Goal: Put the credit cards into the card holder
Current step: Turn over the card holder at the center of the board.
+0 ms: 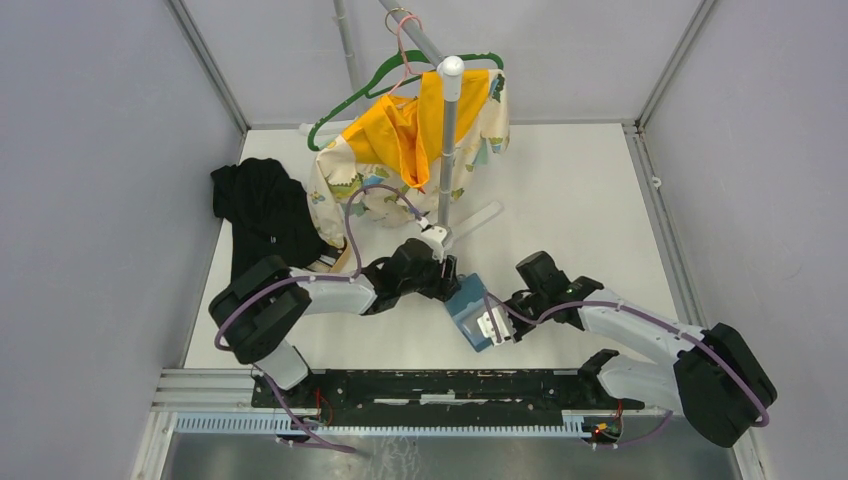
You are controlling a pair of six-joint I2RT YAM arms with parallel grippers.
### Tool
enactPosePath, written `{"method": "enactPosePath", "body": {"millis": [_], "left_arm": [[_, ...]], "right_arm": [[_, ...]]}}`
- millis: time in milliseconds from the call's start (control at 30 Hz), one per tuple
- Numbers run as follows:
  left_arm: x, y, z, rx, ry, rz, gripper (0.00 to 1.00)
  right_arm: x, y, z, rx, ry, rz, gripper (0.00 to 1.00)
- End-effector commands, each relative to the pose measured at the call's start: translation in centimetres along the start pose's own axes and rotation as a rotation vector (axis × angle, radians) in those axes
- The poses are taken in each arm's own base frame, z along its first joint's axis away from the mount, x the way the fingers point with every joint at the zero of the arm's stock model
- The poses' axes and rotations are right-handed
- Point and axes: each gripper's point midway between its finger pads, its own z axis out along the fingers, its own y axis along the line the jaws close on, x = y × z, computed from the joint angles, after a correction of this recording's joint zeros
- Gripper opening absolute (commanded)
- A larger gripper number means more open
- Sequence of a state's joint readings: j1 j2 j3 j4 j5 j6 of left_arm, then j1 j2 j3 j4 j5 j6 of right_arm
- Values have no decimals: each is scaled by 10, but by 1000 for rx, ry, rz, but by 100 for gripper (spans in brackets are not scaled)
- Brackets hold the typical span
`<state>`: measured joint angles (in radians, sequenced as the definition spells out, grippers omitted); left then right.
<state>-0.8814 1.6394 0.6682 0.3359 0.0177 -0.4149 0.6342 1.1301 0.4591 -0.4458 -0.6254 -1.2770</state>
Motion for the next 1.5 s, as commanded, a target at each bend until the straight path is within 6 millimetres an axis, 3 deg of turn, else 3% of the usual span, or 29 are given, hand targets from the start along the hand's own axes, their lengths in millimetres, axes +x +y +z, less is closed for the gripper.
{"method": "enactPosePath", "body": {"millis": [0,200,333,533,700,867,1000,1200,1467], "left_arm": [[-47,-2,-26,-50,-157,-61,67],[-59,-8,-53,-22,-220,-90,84],[-66,-29,-71,100,-261,-122,99],[-56,-64,-92,326,-249,-151,98],[-39,-84,-101,443,-220,-166,78],[-19,-109,-93,459,-174,-95,73],[-10,-106,-79,371,-161,-17,74],[-1,-83,-61,254,-166,33,76],[12,-72,-49,244,-179,120,83]], "right_arm": [[-20,-19,-12,49,-57,5,27],[-20,-28,-15,89,-60,41,28],[-18,-30,-15,99,-53,58,28],[-21,-39,-19,136,-62,83,29],[-15,-47,-18,174,-48,151,33],[-5,-43,-10,136,-19,215,41],[0,-40,-6,115,0,254,45],[12,-34,-1,80,47,305,45],[15,-35,1,70,64,348,24]]}}
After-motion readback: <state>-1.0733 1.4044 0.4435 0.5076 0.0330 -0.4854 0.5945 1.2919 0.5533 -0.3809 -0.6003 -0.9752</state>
